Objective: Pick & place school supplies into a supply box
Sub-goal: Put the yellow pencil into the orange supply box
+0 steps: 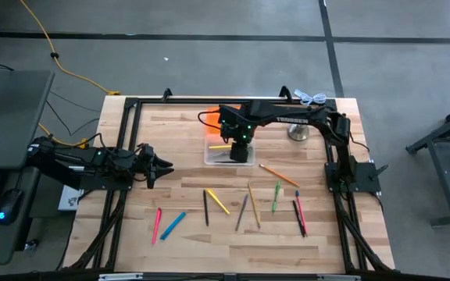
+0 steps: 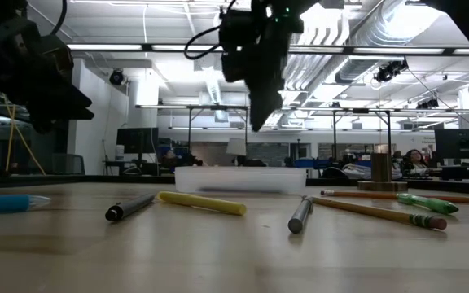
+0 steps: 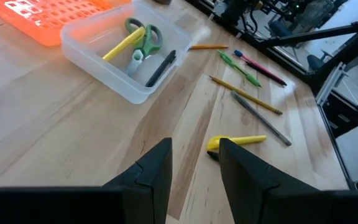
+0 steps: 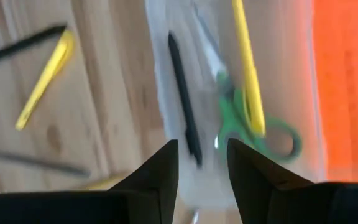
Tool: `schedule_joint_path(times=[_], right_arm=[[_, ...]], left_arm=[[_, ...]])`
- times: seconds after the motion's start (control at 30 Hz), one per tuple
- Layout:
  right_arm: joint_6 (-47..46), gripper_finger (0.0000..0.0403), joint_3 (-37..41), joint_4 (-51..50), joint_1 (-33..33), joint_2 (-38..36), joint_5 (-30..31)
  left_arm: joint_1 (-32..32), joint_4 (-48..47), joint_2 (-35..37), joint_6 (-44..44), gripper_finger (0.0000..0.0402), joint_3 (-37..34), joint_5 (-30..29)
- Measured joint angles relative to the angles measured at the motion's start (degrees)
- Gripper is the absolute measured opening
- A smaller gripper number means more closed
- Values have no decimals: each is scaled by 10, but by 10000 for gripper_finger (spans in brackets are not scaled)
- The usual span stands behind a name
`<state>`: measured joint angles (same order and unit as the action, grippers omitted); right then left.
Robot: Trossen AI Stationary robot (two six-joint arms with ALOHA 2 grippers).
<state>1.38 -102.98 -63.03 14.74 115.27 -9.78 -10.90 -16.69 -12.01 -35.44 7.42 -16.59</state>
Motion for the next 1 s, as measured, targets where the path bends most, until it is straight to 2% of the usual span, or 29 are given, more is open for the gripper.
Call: schedule_joint_path(times=[0.3,0.7,1.0], right_arm=[[-11,114,-31,-137,-27,-3,-4],[2,114,-31,-178,-92,-6,9],[-87,114,-31,-192,-98,-6,7]], left_arm=[[0,0,0,0,161,0,6],[0,-2,0,0,161,0,6],[0,-28,0,-4,161,0,7]])
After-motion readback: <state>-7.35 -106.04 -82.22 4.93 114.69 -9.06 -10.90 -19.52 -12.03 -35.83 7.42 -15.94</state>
